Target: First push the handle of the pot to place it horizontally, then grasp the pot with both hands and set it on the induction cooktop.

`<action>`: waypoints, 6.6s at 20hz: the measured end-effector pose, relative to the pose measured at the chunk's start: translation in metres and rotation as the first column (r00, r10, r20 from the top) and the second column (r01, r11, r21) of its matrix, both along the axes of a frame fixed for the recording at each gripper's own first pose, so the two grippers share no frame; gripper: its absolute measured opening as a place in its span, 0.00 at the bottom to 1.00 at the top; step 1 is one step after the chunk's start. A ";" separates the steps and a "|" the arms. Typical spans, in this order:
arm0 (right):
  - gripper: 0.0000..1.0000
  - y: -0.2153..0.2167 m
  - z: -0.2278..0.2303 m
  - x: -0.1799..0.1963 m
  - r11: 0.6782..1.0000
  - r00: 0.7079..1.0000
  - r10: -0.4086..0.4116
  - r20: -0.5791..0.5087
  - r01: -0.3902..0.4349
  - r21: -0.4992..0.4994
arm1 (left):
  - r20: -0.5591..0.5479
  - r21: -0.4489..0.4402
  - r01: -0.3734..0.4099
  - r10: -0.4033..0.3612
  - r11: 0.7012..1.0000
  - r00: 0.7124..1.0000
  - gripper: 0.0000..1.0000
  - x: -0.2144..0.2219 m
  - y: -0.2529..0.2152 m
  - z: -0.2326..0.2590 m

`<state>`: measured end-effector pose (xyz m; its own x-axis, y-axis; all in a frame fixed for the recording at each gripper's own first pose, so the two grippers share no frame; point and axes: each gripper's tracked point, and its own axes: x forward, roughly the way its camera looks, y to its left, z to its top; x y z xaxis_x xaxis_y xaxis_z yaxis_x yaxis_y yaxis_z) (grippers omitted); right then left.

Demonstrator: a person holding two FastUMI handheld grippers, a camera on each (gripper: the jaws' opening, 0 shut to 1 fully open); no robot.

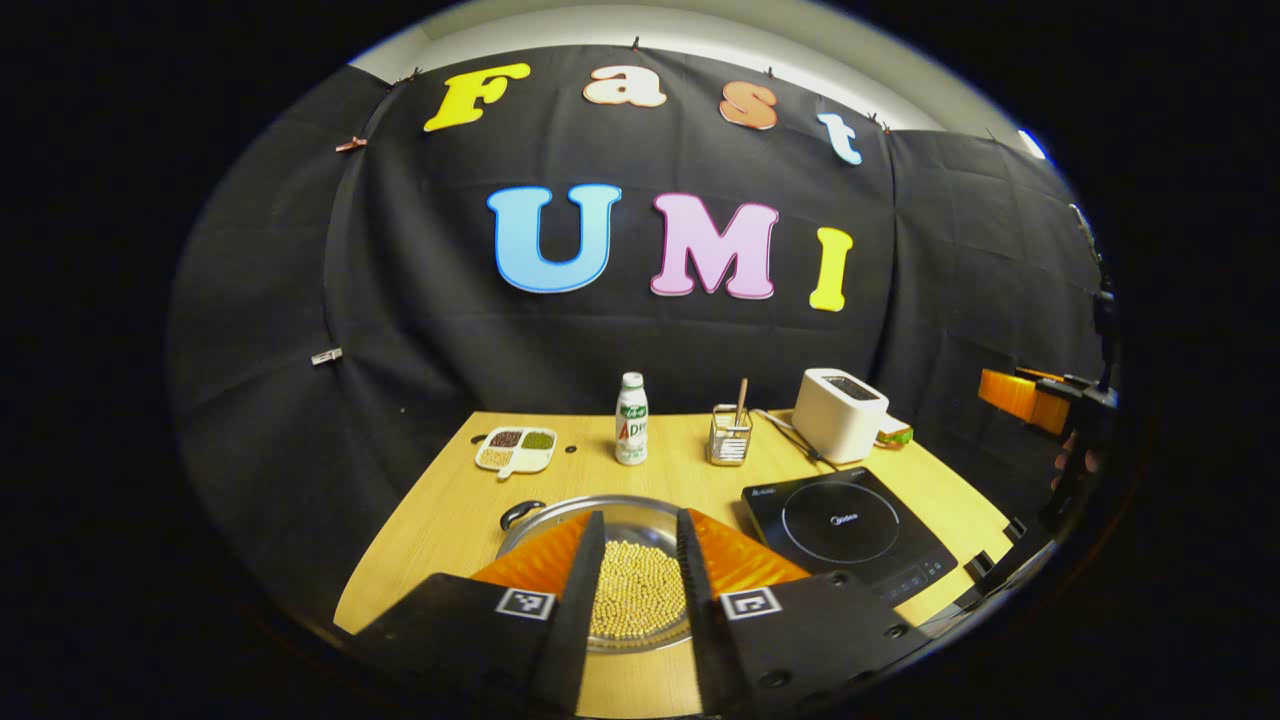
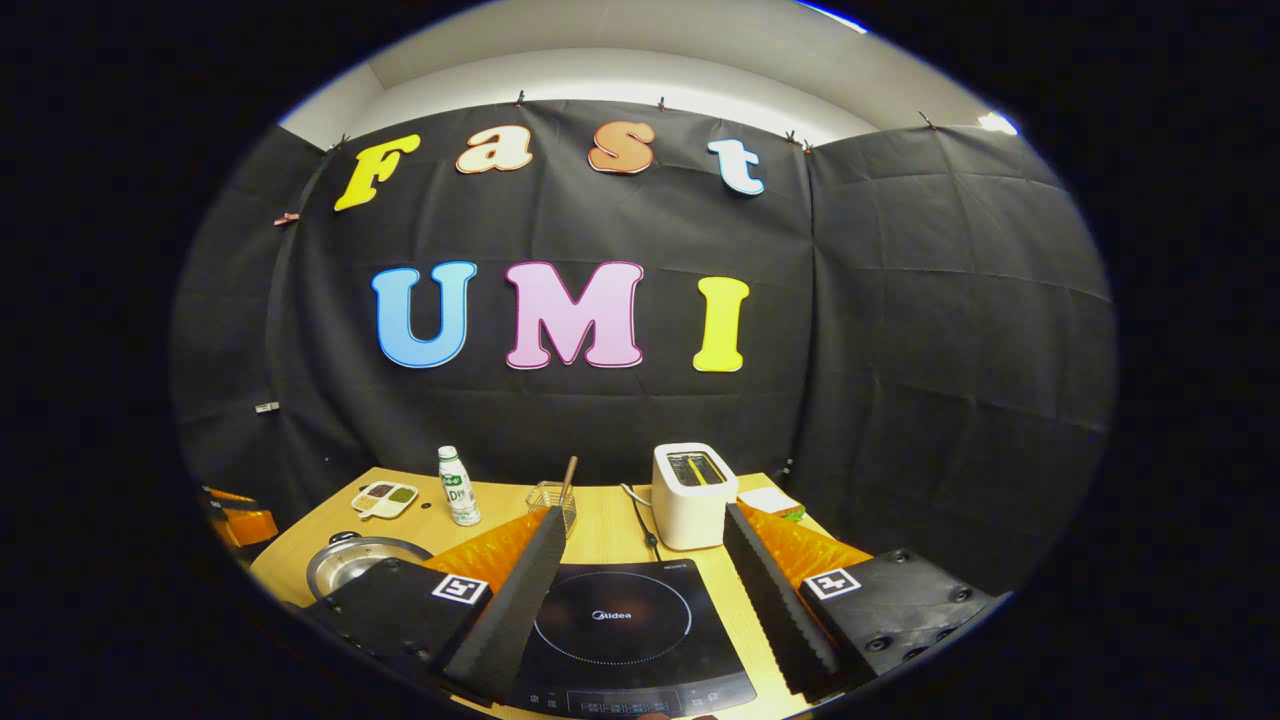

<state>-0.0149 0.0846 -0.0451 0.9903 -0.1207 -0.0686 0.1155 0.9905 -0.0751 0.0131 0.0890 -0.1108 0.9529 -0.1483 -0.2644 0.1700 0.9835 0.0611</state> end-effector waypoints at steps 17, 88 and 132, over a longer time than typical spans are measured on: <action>0.99 -0.013 -0.024 0.022 0.995 0.994 0.094 -0.063 -0.092 0.027 | -0.488 0.078 0.076 -0.028 0.994 0.872 0.05 -0.037 -0.012 -0.161; 0.99 -0.123 -0.046 0.000 0.995 0.988 -0.075 -0.133 0.084 0.061 | -0.594 -0.013 0.175 -0.148 0.984 0.790 0.05 0.106 -0.148 -0.203; 0.99 0.207 -0.252 0.136 0.954 0.747 0.297 -0.594 -0.263 0.146 | -0.251 -0.016 -0.025 0.020 1.000 0.968 0.95 0.178 0.160 -0.125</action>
